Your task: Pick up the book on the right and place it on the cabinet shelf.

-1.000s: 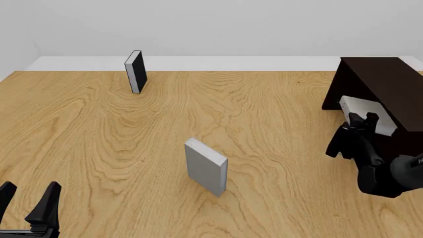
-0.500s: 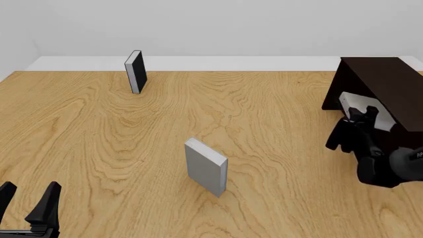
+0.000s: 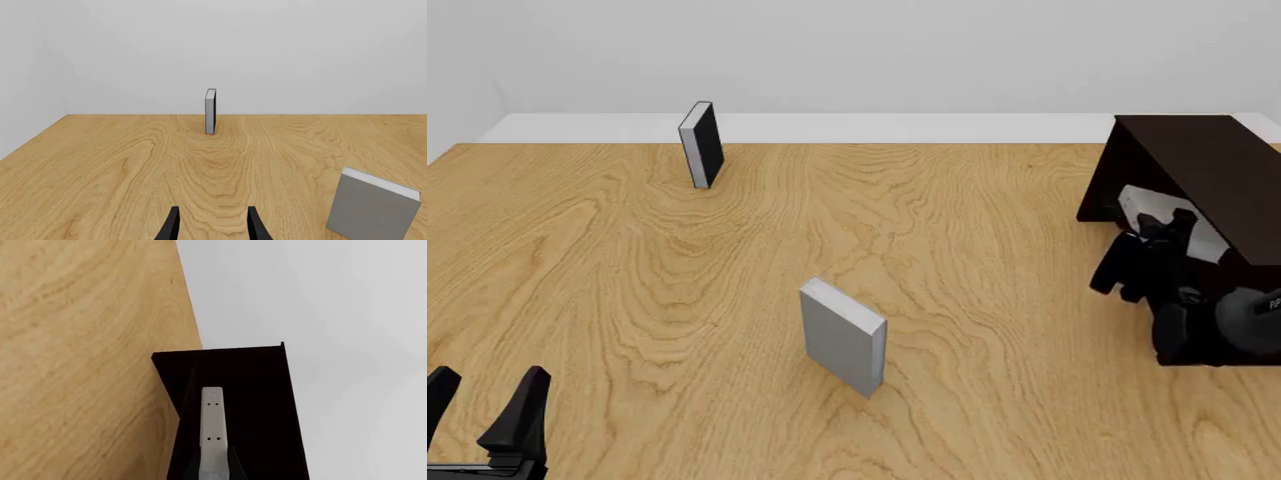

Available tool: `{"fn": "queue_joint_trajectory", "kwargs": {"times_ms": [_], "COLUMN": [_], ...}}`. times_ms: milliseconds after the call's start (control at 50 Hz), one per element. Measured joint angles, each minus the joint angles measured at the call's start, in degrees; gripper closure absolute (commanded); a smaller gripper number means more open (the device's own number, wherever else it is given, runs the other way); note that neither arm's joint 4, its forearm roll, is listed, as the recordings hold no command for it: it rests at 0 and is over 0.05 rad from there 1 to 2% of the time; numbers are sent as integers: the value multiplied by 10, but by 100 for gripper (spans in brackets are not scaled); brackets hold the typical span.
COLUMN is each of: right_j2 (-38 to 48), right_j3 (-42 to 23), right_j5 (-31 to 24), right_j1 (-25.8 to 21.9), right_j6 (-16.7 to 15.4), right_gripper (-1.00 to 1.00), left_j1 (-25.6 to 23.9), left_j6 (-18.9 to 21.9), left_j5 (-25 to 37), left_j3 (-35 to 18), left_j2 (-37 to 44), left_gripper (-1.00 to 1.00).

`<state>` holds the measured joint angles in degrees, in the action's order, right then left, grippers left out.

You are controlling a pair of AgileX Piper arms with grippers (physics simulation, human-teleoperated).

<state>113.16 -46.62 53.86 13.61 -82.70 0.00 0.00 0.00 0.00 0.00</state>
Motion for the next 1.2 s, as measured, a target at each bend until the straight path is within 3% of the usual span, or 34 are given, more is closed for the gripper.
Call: {"fn": "queue_joint_trajectory", "kwargs": {"times_ms": [780,800,1200], "right_j2": [-2,-2,4], "right_j3": [-18,-18,-10], "right_j5": [-41,-42,-52], "right_j1": [-3,-3,-14], "right_j6": [13,13,26], "right_gripper": [100,-100,-100], "left_j1": [0,0,0], "left_j6": [0,0,0], "left_j5": [0,0,0], "left_j3": [0,0,0], "left_j2": [0,0,0], "left_gripper": [-100,-100,-100]}}
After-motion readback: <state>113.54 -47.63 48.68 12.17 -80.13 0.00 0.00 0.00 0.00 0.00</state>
